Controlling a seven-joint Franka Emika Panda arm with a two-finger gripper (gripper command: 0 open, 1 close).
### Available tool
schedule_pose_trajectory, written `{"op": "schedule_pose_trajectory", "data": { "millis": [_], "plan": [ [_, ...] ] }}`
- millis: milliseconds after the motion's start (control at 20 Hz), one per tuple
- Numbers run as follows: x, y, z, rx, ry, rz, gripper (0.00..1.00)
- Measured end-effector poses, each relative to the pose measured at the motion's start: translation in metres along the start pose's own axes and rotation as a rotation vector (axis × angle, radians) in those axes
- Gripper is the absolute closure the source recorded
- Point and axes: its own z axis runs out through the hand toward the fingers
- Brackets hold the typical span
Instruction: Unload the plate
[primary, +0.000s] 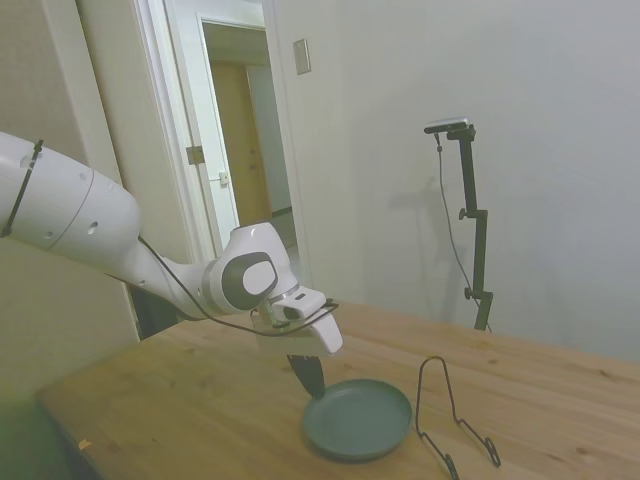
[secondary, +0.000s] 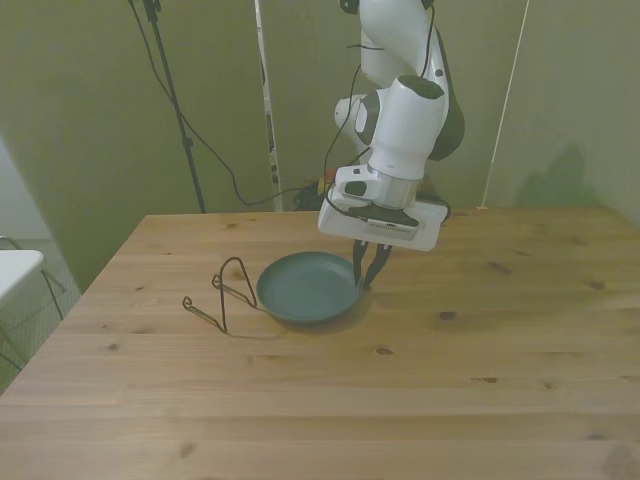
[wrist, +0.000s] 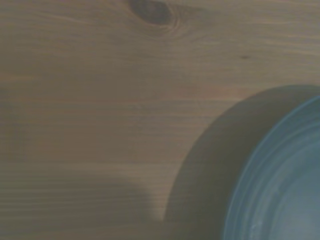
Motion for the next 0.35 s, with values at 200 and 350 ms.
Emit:
{"op": "schedule_pose_trajectory", "data": {
  "millis": [200, 350],
  "plan": [
    [0.006, 0.000, -0.019, 0.038, 0.008, 0.028, 0.00],
    [0.013, 0.003, -0.049, 0.102, -0.007, 0.057, 0.00]
  ]
}}
